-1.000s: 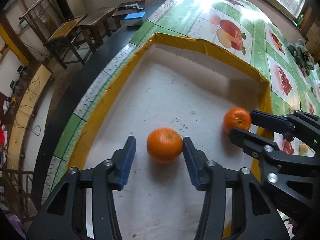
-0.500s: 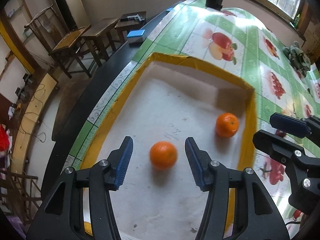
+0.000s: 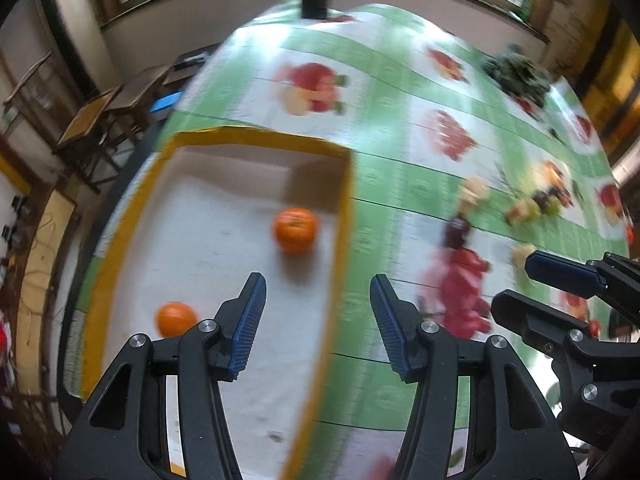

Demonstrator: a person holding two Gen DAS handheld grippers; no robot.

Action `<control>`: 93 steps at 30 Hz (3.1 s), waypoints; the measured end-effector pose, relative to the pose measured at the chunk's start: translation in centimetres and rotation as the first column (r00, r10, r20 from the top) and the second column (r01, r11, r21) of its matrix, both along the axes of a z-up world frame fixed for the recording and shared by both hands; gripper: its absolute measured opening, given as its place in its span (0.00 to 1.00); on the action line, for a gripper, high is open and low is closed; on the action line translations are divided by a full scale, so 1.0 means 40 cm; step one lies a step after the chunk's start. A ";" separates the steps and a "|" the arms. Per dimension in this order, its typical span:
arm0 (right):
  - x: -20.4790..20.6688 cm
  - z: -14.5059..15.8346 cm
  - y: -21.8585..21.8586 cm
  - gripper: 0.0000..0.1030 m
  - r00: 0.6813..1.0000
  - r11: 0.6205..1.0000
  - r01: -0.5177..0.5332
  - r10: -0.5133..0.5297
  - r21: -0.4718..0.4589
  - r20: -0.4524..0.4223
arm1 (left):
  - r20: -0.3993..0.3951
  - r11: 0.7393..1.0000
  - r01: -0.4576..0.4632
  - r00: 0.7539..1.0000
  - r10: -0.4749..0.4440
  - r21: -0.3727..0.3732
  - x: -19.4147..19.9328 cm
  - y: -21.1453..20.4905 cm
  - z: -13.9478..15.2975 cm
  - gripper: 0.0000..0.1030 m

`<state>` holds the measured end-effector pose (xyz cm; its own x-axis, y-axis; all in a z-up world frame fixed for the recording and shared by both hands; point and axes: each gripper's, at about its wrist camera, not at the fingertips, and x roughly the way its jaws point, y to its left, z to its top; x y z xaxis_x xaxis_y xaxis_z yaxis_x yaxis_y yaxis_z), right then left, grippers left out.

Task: Organize fruits
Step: 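Move both open tools back over the fruit row on the cloth, then grasp the red date with the left tool while the right tool grasps a red tomato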

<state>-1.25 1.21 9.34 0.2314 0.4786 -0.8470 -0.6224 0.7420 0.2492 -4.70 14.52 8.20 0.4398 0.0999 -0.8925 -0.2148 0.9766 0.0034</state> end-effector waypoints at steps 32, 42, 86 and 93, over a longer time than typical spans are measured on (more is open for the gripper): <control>-0.197 -0.094 -0.611 0.44 0.920 0.921 0.375 -0.384 -0.102 -0.082 | -0.112 0.886 0.444 0.881 -0.459 -0.134 0.017 -0.538 -0.114 0.52; -0.163 -0.093 -0.596 0.44 0.915 0.907 0.394 -0.402 -0.151 -0.025 | -0.129 0.889 0.442 0.881 -0.456 -0.119 0.024 -0.558 -0.121 0.52; -0.055 -0.160 -0.616 0.44 0.935 0.927 0.338 -0.350 -0.161 -0.058 | -0.146 0.906 0.377 0.902 -0.407 -0.192 0.042 -0.564 -0.151 0.21; -0.052 -0.185 -0.572 0.31 0.960 0.938 0.264 -0.279 -0.225 -0.036 | -0.142 0.921 0.344 0.918 -0.371 -0.181 0.039 -0.515 -0.138 0.21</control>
<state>-3.33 -21.67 1.93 0.2669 0.2092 -0.9408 -0.3776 0.9208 0.0976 -3.15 -6.07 2.70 0.2617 -0.1762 -0.9489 0.1400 0.9797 -0.1433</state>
